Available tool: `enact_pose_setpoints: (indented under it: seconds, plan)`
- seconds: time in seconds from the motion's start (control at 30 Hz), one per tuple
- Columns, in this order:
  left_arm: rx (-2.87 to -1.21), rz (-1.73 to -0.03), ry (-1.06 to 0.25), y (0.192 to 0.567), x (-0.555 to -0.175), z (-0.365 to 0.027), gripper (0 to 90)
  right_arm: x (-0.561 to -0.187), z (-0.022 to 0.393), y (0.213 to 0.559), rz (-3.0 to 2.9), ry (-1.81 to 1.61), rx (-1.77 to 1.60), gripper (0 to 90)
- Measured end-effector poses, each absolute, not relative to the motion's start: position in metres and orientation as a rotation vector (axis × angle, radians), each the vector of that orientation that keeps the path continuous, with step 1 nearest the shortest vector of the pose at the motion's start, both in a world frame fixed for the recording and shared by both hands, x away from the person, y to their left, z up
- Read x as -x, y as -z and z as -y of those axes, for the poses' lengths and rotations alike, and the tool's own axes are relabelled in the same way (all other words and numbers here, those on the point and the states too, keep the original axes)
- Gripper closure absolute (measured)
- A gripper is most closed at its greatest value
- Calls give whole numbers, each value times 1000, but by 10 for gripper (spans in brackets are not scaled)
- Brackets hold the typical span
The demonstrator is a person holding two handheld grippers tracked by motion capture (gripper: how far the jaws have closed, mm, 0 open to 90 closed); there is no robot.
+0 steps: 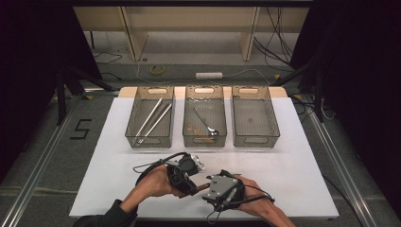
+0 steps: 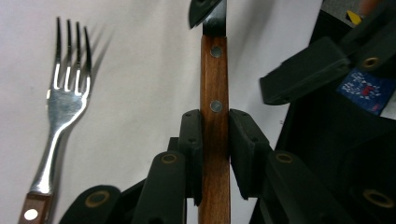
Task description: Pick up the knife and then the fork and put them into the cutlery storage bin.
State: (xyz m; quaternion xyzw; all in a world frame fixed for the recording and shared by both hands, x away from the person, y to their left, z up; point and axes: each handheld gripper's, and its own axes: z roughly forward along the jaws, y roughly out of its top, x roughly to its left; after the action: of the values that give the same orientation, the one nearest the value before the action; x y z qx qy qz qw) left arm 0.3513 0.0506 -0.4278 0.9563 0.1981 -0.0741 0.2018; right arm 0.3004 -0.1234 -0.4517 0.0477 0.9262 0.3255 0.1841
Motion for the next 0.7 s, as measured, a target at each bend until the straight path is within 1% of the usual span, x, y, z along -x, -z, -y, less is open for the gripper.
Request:
enact_pose_setpoints:
  seconds: [0.7]
  plan:
    - [-2684,-502,226,425,-344,-45,750,-297,113,460,-2606,-788,38,622]
